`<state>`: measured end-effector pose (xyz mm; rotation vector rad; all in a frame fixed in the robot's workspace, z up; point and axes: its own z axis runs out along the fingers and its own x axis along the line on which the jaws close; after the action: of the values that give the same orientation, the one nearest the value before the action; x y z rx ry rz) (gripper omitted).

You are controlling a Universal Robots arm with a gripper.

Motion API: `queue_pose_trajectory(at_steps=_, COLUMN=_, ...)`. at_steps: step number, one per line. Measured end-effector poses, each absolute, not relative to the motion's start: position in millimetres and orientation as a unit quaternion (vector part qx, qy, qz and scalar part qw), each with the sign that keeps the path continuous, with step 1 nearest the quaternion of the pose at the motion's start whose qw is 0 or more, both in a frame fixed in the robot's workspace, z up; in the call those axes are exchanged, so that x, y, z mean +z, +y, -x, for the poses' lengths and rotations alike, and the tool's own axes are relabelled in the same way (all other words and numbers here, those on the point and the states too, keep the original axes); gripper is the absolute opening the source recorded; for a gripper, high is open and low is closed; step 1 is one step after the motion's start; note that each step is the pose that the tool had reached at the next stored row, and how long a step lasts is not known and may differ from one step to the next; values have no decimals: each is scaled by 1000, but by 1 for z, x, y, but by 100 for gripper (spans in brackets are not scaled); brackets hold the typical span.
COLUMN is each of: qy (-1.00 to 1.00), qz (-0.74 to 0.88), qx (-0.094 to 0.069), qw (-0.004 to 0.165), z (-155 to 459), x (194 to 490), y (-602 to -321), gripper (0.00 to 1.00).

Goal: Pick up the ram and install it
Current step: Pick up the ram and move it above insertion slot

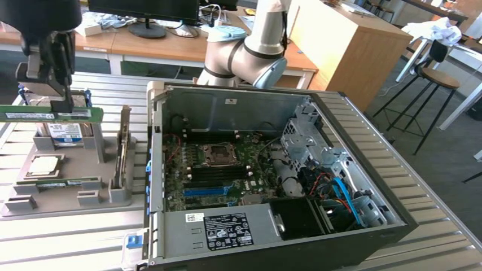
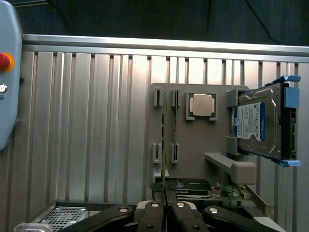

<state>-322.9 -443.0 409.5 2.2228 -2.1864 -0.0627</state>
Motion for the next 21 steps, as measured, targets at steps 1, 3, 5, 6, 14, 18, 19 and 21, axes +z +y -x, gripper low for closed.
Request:
queue_pose_trajectory(at_steps=1, qy=-701, qz=-713, qx=-20, qw=12, z=322, x=409, y=-443, gripper=11)
queue_pose_trajectory(at_steps=3, qy=-701, qz=-713, qx=-20, qw=12, z=319, x=410, y=-443, gripper=11)
queue_pose_trajectory(at_steps=5, qy=-701, qz=-713, qx=-20, qw=11, z=317, x=409, y=-443, gripper=11)
queue_pose_trajectory(at_steps=6, qy=-701, qz=-713, qx=-20, qw=11, z=316, x=409, y=-443, gripper=11)
queue_pose_trajectory(at_steps=14, qy=-701, qz=-713, qx=-20, qw=11, z=306, x=409, y=-443, gripper=11)
queue_pose_trajectory(at_steps=18, qy=-701, qz=-713, qx=-20, qw=12, z=301, x=410, y=-443, gripper=11)
queue_pose_trajectory(at_steps=19, qy=-701, qz=-713, qx=-20, qw=12, z=299, x=409, y=-443, gripper=11)
queue_pose_trajectory(at_steps=21, qy=-701, qz=-713, qx=-20, qw=12, z=296, x=410, y=-443, gripper=11)
